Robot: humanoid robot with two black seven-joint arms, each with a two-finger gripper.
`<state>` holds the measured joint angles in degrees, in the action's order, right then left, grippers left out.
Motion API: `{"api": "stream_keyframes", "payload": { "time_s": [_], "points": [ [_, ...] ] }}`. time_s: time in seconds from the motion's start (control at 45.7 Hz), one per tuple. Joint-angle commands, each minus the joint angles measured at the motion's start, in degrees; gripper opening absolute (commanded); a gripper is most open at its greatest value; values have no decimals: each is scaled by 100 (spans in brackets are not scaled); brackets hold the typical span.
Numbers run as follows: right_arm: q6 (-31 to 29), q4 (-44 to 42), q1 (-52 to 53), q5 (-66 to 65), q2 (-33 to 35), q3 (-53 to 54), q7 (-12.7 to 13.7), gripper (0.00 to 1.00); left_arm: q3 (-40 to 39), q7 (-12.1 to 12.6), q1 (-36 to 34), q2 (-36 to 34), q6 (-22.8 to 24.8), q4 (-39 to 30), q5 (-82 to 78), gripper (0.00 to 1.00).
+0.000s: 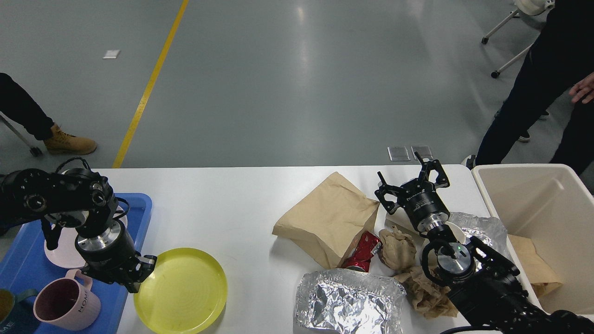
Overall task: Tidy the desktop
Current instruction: 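Lift the yellow plate and swing it over the blue tray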
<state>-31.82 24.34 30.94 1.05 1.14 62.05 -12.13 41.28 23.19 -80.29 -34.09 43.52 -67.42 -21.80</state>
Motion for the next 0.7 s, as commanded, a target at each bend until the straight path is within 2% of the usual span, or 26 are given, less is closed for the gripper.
{"api": "stream_keyframes", "payload": {
  "time_s": [0.0,0.306,0.679],
  "points": [
    [0,0,0,0,0,0,0,100,-6,10,-232,-45,156,1,35,0],
    [0,-8,0,0,0,0,0,100,21,10,-689,-107,393,1,193,0],
    [0,0,0,0,0,0,0,100,381,-16,-1911,-678,1088,1,615,0]
  ]
}}
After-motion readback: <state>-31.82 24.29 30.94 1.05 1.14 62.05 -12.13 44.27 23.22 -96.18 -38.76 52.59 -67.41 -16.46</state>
